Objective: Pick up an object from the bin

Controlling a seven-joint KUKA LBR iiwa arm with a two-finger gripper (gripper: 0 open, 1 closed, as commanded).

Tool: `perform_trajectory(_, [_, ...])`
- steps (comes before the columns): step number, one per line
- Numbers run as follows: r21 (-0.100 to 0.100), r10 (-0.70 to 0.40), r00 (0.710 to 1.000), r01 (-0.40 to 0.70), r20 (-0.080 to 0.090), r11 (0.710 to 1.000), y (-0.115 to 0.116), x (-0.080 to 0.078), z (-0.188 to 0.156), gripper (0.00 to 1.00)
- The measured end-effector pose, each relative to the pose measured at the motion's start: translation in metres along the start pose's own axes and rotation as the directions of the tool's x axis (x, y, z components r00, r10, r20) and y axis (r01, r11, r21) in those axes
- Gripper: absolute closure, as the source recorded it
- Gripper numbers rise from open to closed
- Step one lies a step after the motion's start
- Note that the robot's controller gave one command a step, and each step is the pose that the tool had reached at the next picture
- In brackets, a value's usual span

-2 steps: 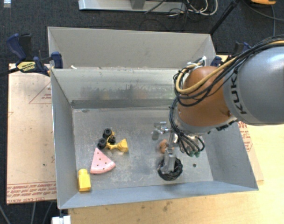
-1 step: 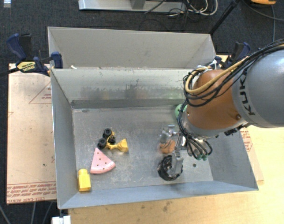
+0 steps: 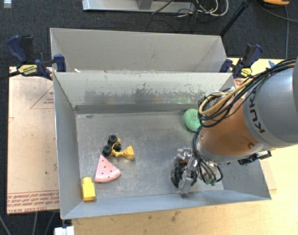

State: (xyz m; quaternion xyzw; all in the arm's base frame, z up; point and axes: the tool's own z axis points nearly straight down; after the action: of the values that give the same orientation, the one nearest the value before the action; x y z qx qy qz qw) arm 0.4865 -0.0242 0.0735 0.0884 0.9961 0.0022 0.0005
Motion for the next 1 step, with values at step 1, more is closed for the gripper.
perform_trajectory(1, [0.0, 0.0, 1.0, 0.0, 0.0, 1.0, 0.0, 0.0, 0.0, 1.0])
